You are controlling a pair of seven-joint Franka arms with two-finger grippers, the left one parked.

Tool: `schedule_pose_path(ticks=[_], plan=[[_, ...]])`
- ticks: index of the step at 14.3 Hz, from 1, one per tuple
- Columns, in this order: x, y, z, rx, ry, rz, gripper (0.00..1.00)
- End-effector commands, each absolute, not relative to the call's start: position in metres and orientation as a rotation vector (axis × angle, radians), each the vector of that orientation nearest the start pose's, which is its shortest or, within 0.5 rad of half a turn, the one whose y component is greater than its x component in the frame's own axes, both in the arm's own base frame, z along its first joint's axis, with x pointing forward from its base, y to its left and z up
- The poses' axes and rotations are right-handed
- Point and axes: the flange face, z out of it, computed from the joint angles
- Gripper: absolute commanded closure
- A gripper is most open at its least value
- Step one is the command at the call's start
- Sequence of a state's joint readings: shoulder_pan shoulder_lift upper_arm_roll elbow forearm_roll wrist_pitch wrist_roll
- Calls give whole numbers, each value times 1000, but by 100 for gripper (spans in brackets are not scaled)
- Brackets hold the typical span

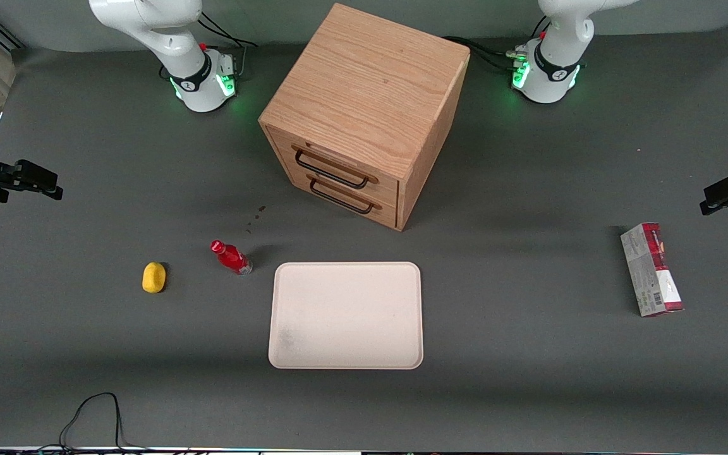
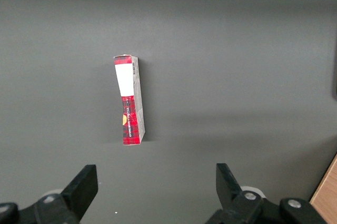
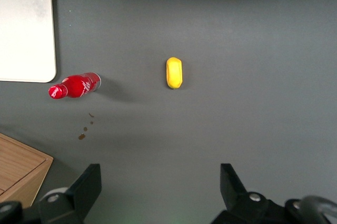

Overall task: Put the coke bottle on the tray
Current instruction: 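Move the open right gripper down toward the red Coca-Cola bottle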

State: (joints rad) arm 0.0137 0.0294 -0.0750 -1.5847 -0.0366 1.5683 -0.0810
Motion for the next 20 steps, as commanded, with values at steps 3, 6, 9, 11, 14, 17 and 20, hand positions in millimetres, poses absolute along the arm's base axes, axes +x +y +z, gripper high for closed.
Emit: schedule_pose_path(ticks=[3, 6, 9, 11, 14, 17, 20], plan=[[558, -37, 606, -3184, -62, 67, 0], [558, -35, 604, -3181, -67, 73, 0], [568, -21, 606, -3175, -45, 49, 0], [582, 17, 612, -3179, -74, 9, 0], [596, 76, 610, -3180, -45, -15, 0], [599, 132, 592, -3134, -8, 19, 0], [591, 171, 580, -3134, -19, 17, 0]])
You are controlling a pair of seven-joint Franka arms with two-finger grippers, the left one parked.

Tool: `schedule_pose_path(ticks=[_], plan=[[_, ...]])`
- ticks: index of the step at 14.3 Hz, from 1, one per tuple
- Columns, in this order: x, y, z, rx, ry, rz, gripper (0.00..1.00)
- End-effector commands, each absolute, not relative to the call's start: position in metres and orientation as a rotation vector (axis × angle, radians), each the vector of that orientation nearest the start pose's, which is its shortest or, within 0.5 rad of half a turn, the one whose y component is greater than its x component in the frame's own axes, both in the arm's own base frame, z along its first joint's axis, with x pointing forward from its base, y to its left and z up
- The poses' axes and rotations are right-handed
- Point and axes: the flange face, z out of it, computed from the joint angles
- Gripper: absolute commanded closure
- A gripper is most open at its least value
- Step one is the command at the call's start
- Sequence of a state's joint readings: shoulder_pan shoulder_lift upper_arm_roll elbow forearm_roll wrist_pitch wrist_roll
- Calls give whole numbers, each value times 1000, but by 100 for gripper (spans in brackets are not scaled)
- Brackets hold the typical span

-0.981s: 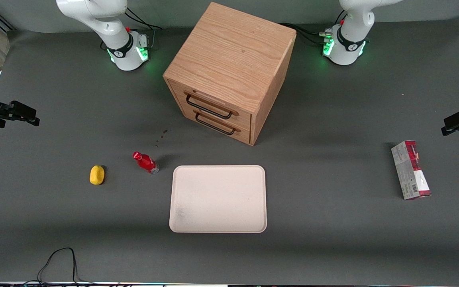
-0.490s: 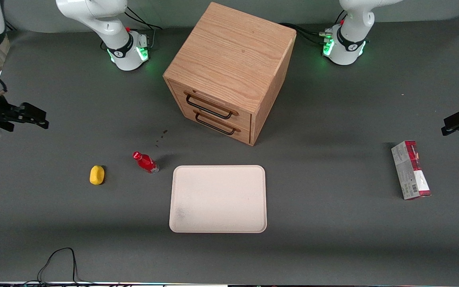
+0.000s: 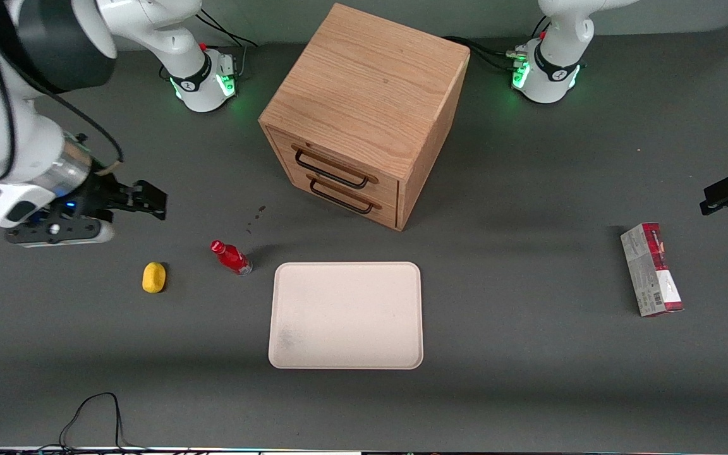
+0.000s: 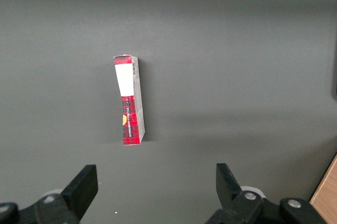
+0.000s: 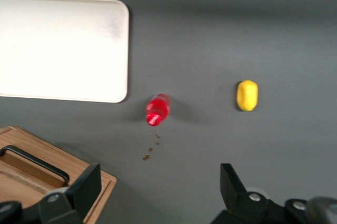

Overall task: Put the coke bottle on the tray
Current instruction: 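Move the open right gripper down toward the red Coca-Cola bottle, then close the right gripper around the red bottle's body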

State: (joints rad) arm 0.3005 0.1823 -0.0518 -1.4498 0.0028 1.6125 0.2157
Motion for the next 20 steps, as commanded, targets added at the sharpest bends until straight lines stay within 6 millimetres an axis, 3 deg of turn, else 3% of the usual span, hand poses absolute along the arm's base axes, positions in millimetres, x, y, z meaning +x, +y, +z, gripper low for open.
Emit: schedule_pose_path(ticks=[1, 4, 14, 20], plan=[[592, 171, 579, -3136, -24, 19, 0], [588, 164, 559, -3139, -29, 50, 0], [579, 169, 427, -3123, -37, -20, 0], [567, 172, 362, -3118, -50, -71, 0]])
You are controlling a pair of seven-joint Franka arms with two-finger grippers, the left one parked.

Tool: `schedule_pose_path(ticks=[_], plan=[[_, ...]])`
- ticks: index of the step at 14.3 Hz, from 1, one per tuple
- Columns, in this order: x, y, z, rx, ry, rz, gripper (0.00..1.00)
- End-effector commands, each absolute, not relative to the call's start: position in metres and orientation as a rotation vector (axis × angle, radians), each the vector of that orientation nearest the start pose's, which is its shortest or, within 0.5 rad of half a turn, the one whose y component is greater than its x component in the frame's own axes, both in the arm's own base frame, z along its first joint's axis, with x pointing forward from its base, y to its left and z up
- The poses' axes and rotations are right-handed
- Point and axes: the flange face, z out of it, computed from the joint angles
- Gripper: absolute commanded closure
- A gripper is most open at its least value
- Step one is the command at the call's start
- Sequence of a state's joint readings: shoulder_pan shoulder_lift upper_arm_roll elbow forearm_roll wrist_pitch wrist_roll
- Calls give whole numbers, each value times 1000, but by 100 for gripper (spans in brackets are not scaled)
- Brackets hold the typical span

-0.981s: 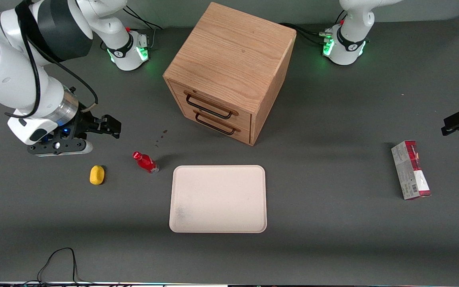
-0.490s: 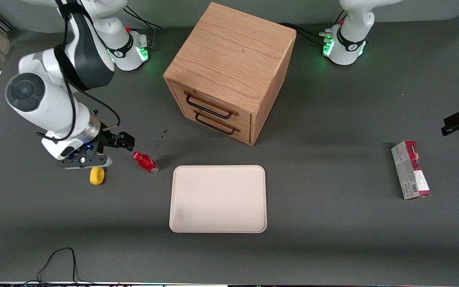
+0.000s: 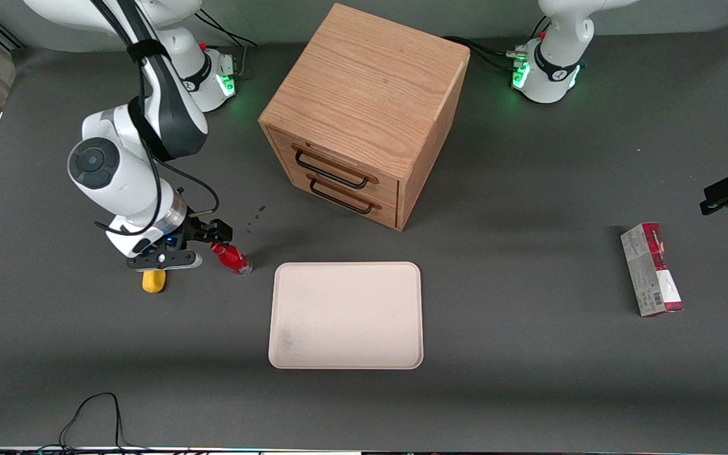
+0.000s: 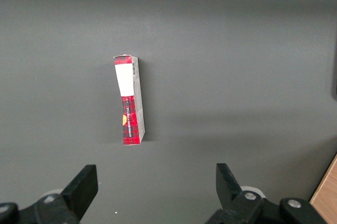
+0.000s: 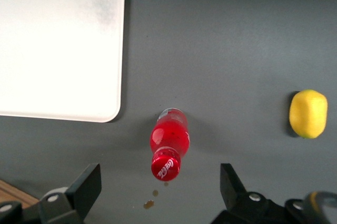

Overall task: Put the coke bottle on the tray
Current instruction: 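Close the right gripper around the red bottle's body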

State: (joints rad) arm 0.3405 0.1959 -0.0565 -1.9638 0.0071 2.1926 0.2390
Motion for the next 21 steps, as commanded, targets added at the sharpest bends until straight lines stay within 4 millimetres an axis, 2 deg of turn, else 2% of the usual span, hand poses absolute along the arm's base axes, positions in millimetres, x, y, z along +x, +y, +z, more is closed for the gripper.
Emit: schedule_pose_path(ticks=[1, 4, 8, 9, 10, 11, 14, 15, 17, 19, 20, 21], plan=[[568, 172, 352, -3120, -47, -67, 0], [568, 172, 331, -3128, -49, -40, 0], [569, 171, 328, -3130, -47, -31, 0], [570, 171, 327, -3132, -46, -29, 13], [570, 171, 326, -3132, -46, -30, 34], [571, 171, 327, -3132, -46, -32, 51], [571, 171, 326, -3132, -46, -30, 85], [571, 171, 327, -3132, -46, -29, 89], [572, 171, 328, -3132, -46, -32, 91], [578, 173, 341, -3128, -47, -48, 96], [584, 174, 354, -3132, -49, -25, 97], [595, 175, 388, -3138, -46, 15, 99]])
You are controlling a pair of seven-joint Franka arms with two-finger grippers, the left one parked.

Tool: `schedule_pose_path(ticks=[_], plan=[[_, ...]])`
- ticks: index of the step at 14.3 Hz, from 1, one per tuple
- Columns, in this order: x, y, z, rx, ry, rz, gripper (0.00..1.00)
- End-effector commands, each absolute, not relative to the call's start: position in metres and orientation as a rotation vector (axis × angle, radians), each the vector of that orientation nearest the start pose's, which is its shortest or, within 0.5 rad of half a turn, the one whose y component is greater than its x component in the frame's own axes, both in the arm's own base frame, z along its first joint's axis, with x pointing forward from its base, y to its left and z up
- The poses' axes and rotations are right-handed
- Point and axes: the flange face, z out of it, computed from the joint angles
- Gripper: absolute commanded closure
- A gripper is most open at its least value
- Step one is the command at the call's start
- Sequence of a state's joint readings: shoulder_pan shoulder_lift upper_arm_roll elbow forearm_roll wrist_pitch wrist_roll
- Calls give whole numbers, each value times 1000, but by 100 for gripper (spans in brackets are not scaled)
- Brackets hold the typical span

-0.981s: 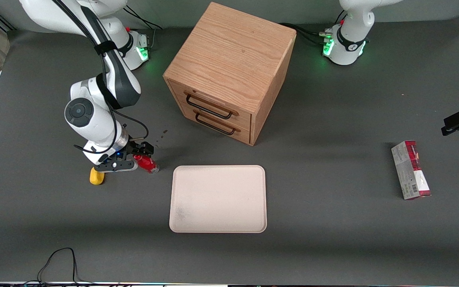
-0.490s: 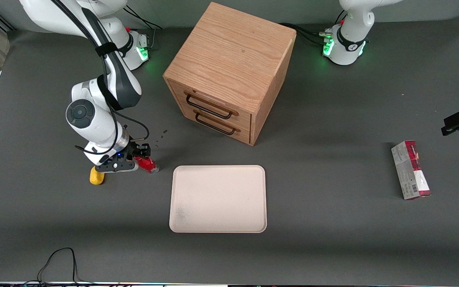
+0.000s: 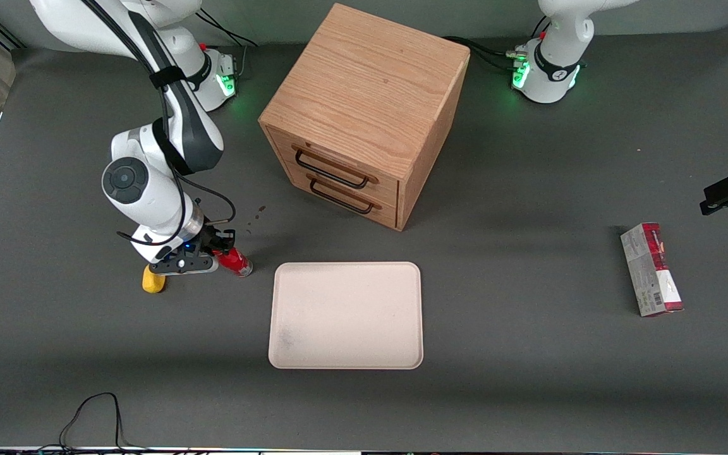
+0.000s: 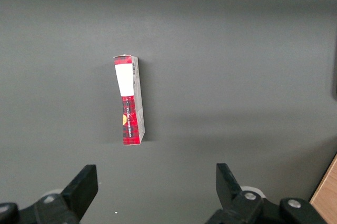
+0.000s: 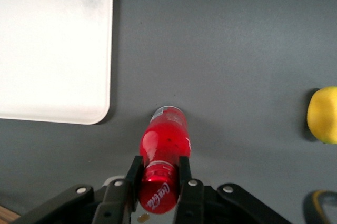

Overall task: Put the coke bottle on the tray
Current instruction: 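Close the right gripper around the red bottle's body, then lift the held bottle up off the table with the right gripper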

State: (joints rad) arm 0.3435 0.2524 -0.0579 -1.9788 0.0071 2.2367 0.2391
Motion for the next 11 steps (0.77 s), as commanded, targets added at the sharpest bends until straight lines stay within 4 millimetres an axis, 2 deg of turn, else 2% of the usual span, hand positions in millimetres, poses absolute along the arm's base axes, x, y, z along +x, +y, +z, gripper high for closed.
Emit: schedule_pose_path(ticks=[1, 5, 8, 10, 11], plan=[[601, 175, 410, -3141, -42, 26, 99], [609, 176, 499, -3149, -41, 92, 99], [605, 161, 566, -3149, -9, 134, 100], [599, 159, 596, -3148, -11, 135, 100], [597, 160, 605, -3142, -15, 139, 100]])
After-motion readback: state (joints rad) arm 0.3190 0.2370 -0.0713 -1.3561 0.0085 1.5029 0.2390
